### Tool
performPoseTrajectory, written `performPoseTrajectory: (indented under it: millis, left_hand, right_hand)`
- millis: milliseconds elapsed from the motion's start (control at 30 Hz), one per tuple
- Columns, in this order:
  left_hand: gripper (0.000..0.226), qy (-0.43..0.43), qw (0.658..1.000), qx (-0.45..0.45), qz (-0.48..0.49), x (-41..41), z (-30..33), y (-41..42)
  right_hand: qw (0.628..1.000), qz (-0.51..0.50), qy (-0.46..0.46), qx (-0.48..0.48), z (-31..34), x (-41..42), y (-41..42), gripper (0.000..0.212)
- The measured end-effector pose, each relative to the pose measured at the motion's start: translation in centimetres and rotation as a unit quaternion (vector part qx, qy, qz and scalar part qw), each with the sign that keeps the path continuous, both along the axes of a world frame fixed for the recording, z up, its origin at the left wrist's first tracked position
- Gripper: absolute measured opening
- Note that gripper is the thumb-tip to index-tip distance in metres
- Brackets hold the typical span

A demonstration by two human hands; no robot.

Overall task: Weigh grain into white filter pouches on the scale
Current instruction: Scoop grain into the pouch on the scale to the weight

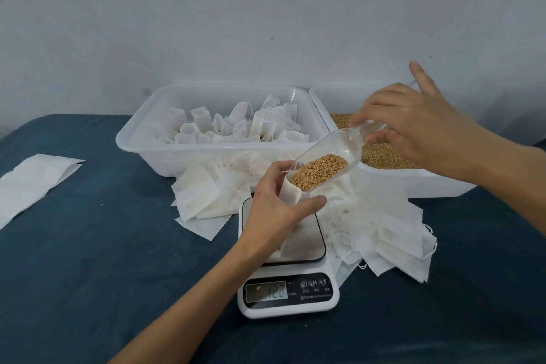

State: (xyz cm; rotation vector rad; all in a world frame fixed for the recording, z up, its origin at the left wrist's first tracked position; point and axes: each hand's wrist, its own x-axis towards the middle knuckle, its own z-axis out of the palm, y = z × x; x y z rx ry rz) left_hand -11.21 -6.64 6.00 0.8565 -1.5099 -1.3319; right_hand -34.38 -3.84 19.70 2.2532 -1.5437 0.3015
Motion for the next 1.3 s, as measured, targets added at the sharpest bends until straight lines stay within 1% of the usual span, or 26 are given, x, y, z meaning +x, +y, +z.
performPoseTrajectory:
  millis: [333,667,900,1300]
  left_hand:
    - [0.057,0.002,1.0,0.0,0.004,0.02,0.0,-0.08]
    - [0.053,0.0,1.0,0.001,0.004,0.14,-0.18,-0.17]
    - [0.056,0.004,1.0,0.001,0.005,0.11,-0.1,-0.16]
    - [0.053,0.006,1.0,0.008,0.003,0.1,-0.19,-0.26]
  right_hand:
    - [1.0,-0.02,0.004,0.015,0.19,0.09,-0.02,0.032]
    - [1.0,-0.017,0.005,0.013,0.2,0.37,0.13,0.032]
    - [1.0,-0.01,0.008,0.008,0.07,0.43,0.14,0.032]
    - [1.0,-0.001,0.01,-0.003,-0.1,0.26,-0.05,0.032]
